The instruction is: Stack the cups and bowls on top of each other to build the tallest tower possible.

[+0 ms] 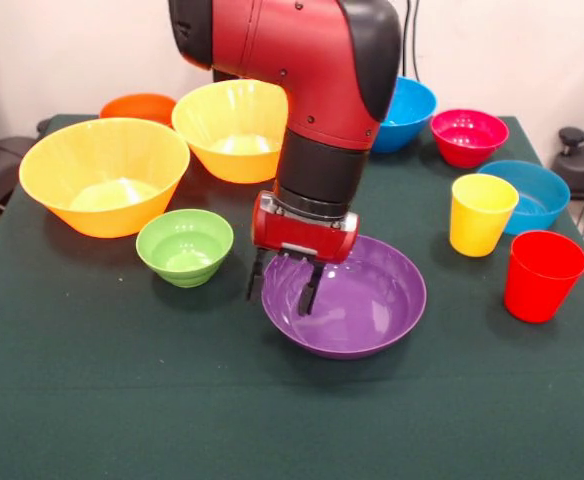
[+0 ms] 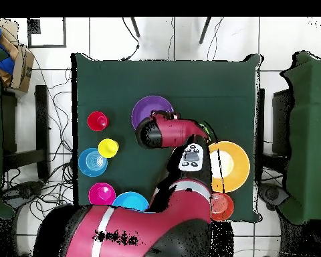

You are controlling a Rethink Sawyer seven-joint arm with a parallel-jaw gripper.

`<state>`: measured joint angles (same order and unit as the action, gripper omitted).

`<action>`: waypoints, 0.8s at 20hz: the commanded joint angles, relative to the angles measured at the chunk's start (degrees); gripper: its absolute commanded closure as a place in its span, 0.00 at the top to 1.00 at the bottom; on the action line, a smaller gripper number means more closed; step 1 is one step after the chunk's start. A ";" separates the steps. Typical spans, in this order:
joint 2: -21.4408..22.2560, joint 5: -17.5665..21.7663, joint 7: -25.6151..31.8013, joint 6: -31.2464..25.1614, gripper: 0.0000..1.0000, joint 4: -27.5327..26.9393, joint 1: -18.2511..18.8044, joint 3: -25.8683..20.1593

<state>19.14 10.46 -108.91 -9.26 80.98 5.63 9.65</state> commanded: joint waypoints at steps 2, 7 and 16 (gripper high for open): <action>-0.12 -3.93 0.76 -21.47 1.00 -0.02 6.77 -9.07; -2.73 -3.20 -0.80 -18.62 1.00 -1.77 6.09 -8.24; -4.66 -1.84 -1.95 -17.88 1.00 -4.47 5.21 -7.20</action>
<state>18.76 8.35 -108.91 -23.23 80.59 11.44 7.75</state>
